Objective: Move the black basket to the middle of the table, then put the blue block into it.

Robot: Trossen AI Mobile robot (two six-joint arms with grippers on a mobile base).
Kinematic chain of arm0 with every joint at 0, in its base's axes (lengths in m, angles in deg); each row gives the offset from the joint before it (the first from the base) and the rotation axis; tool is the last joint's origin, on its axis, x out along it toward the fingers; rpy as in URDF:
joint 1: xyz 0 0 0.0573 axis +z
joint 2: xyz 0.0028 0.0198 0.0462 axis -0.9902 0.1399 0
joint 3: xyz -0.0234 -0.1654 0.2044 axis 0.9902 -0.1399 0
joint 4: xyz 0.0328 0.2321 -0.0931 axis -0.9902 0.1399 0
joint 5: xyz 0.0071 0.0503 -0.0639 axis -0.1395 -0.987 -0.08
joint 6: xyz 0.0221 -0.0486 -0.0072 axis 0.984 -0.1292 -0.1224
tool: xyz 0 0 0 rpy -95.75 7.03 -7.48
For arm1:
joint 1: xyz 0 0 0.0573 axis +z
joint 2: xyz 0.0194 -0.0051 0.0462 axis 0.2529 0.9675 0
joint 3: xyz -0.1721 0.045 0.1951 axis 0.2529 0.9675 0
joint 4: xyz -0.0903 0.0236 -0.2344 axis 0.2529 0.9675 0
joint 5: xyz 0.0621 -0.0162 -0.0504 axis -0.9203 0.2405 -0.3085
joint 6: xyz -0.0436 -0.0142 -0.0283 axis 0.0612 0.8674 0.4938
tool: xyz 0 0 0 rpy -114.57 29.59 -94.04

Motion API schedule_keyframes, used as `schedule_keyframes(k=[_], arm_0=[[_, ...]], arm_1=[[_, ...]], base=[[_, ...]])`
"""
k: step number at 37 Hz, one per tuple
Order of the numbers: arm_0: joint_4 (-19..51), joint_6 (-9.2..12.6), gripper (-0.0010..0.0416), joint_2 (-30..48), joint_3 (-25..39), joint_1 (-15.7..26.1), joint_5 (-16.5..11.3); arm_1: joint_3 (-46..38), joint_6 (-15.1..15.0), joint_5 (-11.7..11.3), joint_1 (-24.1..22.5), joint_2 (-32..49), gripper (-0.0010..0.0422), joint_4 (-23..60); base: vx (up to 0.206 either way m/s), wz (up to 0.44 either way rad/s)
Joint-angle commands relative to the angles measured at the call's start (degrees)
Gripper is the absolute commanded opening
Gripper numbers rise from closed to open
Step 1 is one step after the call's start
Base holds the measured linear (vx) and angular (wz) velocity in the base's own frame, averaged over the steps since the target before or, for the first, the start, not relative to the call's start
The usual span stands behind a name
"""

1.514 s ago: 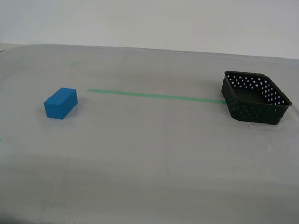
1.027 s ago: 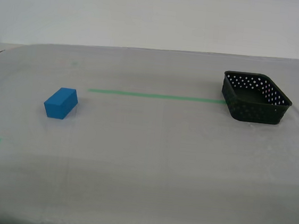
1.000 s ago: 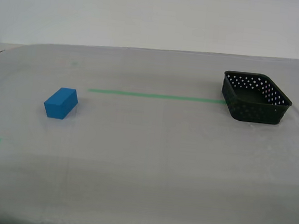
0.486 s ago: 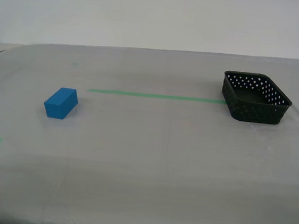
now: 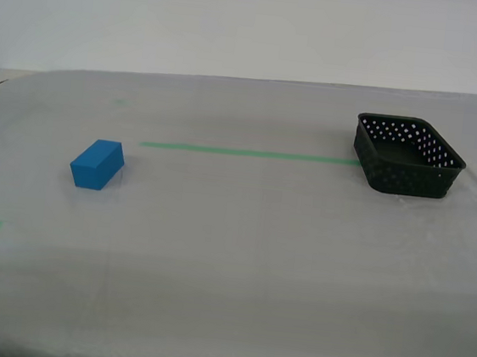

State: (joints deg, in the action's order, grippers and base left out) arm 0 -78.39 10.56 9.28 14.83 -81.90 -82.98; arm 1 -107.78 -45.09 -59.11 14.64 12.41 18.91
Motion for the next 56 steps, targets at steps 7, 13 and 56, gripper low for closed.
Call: schedule_keyframes(k=[7, 13, 56], arm_0=[[10.3, 0.0, 0.0, 0.0, 5.4, 0.0, -0.1], [18.9, 0.5, 0.0, 0.0, 9.1, 0.0, -0.1], [62.6, 4.9, 0.0, 8.7, 32.1, 0.0, -0.2]], arm_1=[[0.0, -0.1, 0.0, 0.0, 0.0, 0.0, -0.3], [0.0, -0.1, 0.0, 0.0, 0.0, 0.0, -0.3], [0.0, -0.1, 0.0, 0.0, 0.0, 0.0, -0.3]], base=[[0.0, 0.0], [0.0, 0.0], [0.0, 0.0]])
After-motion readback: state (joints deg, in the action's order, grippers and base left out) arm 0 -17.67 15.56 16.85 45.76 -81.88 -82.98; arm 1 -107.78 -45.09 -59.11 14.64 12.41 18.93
